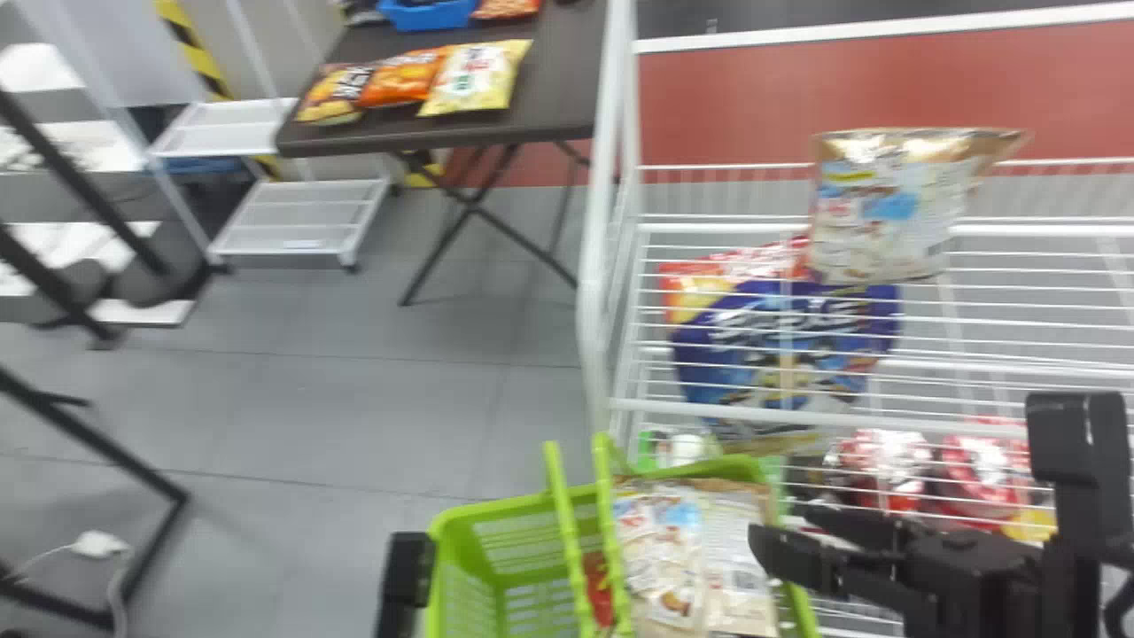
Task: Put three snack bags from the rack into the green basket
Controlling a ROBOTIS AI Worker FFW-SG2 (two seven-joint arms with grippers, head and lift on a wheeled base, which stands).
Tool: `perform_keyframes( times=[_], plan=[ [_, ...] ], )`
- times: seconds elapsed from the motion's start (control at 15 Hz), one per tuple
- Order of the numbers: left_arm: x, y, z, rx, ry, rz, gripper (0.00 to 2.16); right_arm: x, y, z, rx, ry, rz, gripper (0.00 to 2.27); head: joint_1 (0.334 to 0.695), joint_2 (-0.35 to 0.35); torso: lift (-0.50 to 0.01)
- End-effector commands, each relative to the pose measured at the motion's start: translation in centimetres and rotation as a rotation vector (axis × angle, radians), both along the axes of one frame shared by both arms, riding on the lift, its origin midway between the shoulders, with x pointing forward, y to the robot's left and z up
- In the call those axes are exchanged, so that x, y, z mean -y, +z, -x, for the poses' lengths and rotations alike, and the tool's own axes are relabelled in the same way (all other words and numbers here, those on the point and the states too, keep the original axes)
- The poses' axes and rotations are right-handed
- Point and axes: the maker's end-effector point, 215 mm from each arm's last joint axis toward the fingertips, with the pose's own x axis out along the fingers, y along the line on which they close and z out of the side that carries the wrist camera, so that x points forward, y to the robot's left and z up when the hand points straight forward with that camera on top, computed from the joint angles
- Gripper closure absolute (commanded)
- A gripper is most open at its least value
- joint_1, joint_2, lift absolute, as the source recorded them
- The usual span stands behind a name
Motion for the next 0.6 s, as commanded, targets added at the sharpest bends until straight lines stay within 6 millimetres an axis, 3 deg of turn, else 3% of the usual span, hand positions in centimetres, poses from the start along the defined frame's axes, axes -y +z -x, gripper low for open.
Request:
perform_keyframes(
  times=[0.0, 0.07, 0.2, 0.27, 0.53],
  plan=[
    [0.0, 0.0, 0.0, -0.002, 0.0, 0.001, 2.15, 5.8, 3.1, -5.0, 0.182, -0.155, 0.049, 0.04, 0.695, -0.017, 0.0],
    [0.0, 0.1, 0.1, -0.002, 0.0, 0.005, 2.15, 8.9, 4.1, -7.3, 0.295, -0.239, 0.109, 0.04, 0.695, -0.059, 0.0],
    [0.2, 0.2, 0.2, -0.001, -0.005, 0.009, 2.15, 13.1, 4.0, -9.8, 0.41, -0.343, 0.226, 0.04, 0.695, -0.15, 0.0],
    [0.4, 0.2, 0.2, 0.002, -0.008, 0.011, 2.15, 14.3, 3.4, -10.3, 0.437, -0.366, 0.258, 0.04, 0.695, -0.239, 0.0],
    [0.5, 0.2, 0.6, -0.006, -0.011, 0.011, 2.15, 17.2, 2.7, -11.4, 0.53, -0.44, 0.326, 0.04, 0.695, -0.325, 0.0]
  ],
)
